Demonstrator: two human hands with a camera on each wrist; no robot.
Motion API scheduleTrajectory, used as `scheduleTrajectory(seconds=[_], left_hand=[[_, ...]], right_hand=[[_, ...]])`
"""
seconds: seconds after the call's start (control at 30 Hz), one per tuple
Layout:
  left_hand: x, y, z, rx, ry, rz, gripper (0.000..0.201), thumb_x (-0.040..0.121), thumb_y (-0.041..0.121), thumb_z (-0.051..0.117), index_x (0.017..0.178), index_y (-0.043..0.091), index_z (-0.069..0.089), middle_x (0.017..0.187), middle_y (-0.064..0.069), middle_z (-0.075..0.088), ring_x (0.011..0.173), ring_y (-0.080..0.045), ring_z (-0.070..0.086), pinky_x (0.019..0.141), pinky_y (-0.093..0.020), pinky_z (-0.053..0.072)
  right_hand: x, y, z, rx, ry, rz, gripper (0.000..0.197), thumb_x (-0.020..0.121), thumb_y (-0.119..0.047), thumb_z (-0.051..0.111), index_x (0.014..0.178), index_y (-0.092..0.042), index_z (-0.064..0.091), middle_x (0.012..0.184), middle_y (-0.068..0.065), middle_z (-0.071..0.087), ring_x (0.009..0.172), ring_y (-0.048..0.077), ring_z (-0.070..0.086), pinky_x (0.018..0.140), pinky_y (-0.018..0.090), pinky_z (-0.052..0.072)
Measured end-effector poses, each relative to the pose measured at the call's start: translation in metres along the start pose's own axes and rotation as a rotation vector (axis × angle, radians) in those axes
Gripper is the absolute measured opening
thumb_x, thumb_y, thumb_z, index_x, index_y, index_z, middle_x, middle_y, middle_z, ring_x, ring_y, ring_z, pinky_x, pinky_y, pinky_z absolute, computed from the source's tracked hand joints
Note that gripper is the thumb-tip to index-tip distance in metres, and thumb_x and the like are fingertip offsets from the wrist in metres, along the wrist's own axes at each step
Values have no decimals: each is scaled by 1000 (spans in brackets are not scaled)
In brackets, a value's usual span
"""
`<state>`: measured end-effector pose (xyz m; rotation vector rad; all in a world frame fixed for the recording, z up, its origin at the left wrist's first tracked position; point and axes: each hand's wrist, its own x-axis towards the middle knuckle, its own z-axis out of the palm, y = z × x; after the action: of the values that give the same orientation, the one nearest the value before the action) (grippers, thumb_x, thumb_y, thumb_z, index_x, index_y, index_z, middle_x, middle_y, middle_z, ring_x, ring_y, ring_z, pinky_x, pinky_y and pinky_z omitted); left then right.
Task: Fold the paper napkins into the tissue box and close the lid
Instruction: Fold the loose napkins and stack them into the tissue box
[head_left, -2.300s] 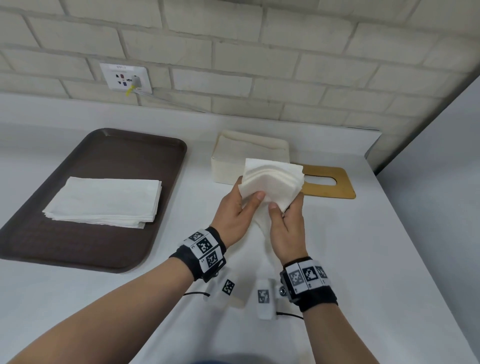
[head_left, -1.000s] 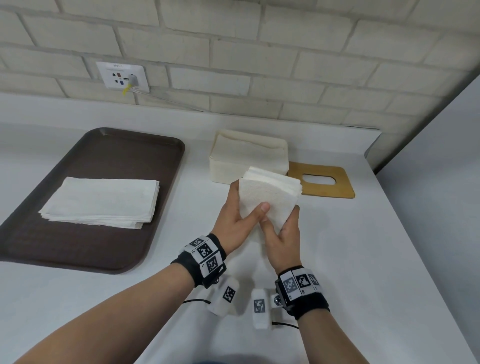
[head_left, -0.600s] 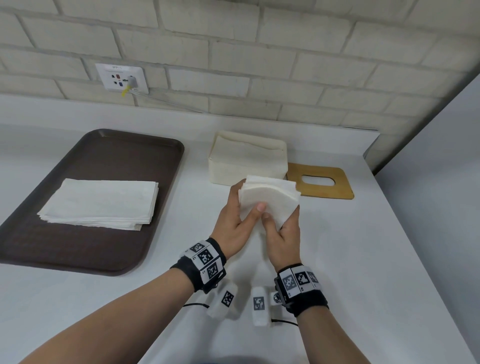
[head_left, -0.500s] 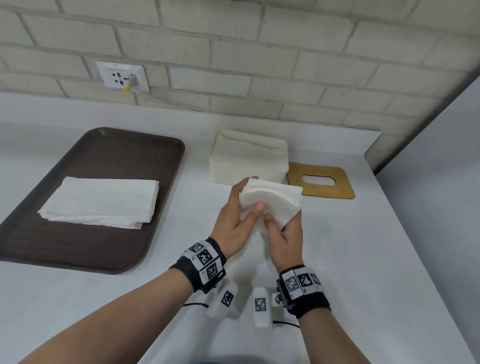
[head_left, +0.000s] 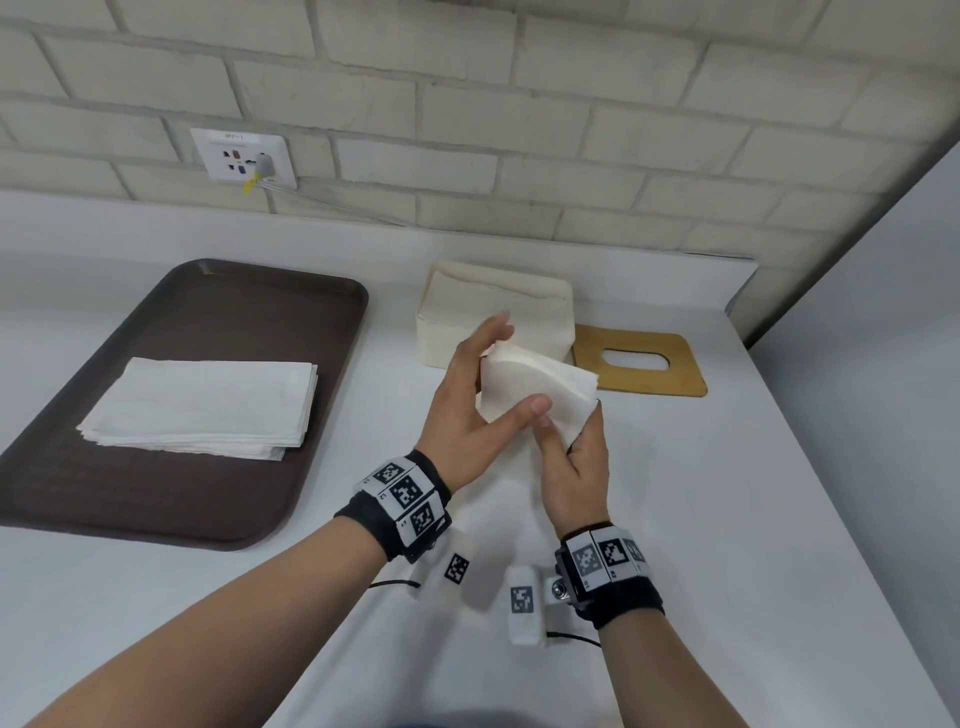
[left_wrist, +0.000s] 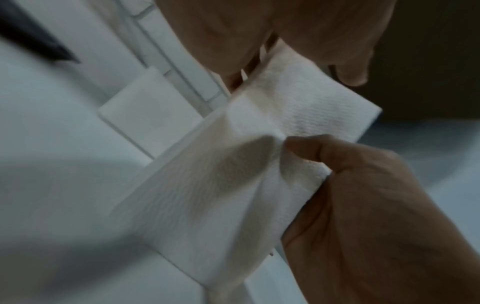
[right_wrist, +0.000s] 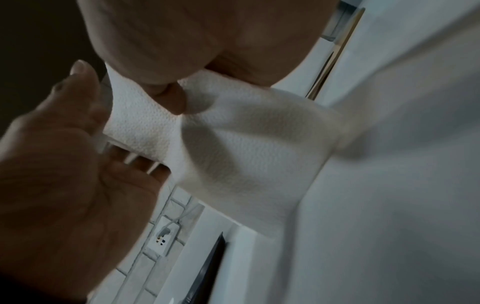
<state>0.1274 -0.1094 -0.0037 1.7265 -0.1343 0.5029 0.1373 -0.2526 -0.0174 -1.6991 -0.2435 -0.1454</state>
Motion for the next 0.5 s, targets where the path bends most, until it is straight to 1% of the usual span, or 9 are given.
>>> scheduleTrajectory(seconds=[0.03,0.07,0.1,0.17,0.2,0.3,0.33,0.43,0.5], left_hand=[[0,0,-1,-61,-5,-84,76,88,34,80,149,46,37,143,7,55,131,-14,56,108,-30,49],[0,-1,-1,-102,-17,-148,71,89,32,80,147,42,41,137,9,60,126,-11,60,105,-29,51],[-1,-3,-1,-114,-29,-182,58,92,28,78,142,34,50,129,12,66,119,-8,64,99,-28,52],[-1,-5,2,-101,-16,-163,30,100,19,69,129,20,63,115,17,73,109,-5,68,93,-25,51],[-2,-4,4,-98,1,-137,24,102,17,65,126,18,64,112,20,72,107,-5,68,92,-24,51],[-2,-2,9,-106,72,-81,20,103,22,59,123,25,62,109,17,71,105,-12,68,93,-32,55],[-2,-3,10,-119,88,-82,20,103,22,58,122,27,62,109,19,71,106,-11,68,95,-33,55],[-7,-15,10,-112,103,-134,22,103,22,60,125,23,60,111,24,70,108,-6,68,96,-30,54],[-12,-24,9,-82,48,-202,30,102,28,62,131,22,58,115,21,71,111,-6,67,96,-32,55]], right_hand=[[0,-4,0,15,7,-12,28,103,-14,60,118,-37,54,106,-33,68,101,-6,66,85,14,50],[1,-7,0,29,12,-22,28,103,-13,60,121,-33,54,107,-34,68,103,-8,65,86,12,48],[3,-11,1,39,11,-31,28,103,-12,60,122,-31,54,107,-36,68,103,-9,65,85,10,48],[6,-17,2,31,14,-45,33,103,-10,58,121,-36,51,106,-39,66,101,-11,64,84,8,47],[7,-19,2,24,20,-49,35,103,-10,58,121,-39,49,106,-40,65,101,-12,63,84,8,46],[9,-21,4,4,30,-76,35,103,-15,58,121,-43,47,110,-39,64,103,-9,63,86,10,47],[8,-19,5,-15,24,-81,34,101,-18,59,120,-44,46,109,-36,65,103,-8,64,85,11,48],[6,-5,4,-66,-35,-23,37,100,-14,61,113,-45,45,102,-25,67,95,-10,65,80,14,49],[4,4,3,-79,-72,41,35,102,-11,58,110,-43,45,102,-21,65,91,-14,63,79,13,47]])
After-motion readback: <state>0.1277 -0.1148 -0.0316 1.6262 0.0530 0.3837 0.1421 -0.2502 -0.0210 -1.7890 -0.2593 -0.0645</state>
